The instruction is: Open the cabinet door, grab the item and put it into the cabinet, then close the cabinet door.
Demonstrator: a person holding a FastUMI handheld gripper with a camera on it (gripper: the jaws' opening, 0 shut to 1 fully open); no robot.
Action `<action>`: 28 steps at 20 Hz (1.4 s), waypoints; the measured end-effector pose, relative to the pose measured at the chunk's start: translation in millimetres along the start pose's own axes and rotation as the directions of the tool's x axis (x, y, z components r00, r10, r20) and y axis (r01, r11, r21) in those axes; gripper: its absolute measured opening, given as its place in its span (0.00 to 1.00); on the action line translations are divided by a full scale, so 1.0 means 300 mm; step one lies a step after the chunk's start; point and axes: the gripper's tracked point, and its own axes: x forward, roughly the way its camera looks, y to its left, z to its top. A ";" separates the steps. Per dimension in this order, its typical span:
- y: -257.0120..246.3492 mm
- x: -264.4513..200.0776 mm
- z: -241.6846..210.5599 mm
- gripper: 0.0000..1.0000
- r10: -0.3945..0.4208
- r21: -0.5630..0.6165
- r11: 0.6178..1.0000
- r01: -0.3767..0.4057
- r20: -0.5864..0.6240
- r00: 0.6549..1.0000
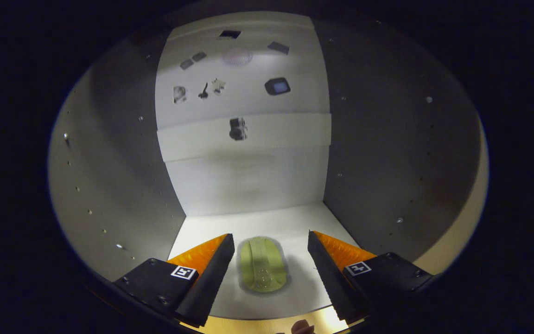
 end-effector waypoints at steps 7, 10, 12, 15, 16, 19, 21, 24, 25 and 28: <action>-0.029 -0.372 0.247 1.00 -0.010 -0.019 1.000 0.016 0.275 0.961; -0.030 -0.571 0.314 1.00 0.008 -0.036 0.999 0.006 0.369 0.930; -0.031 -0.703 0.335 1.00 0.025 -0.053 0.999 -0.004 0.413 0.910; -0.056 -0.887 0.341 0.99 0.034 -0.091 0.996 0.010 0.470 0.882; -0.064 -0.949 0.341 0.99 0.038 -0.103 0.995 0.015 0.491 0.871; -0.101 -1.117 0.333 0.98 0.043 -0.122 0.992 0.028 0.538 0.842; -0.132 -1.207 0.316 0.98 0.050 -0.125 0.992 0.022 0.541 0.839; -0.221 -1.335 0.294 0.97 0.034 -0.100 0.995 0.025 0.546 0.837; -0.256 -1.369 0.287 0.98 0.023 -0.093 0.995 0.034 0.547 0.837; -0.399 -1.494 0.288 0.97 -0.043 -0.064 0.993 0.097 0.574 0.818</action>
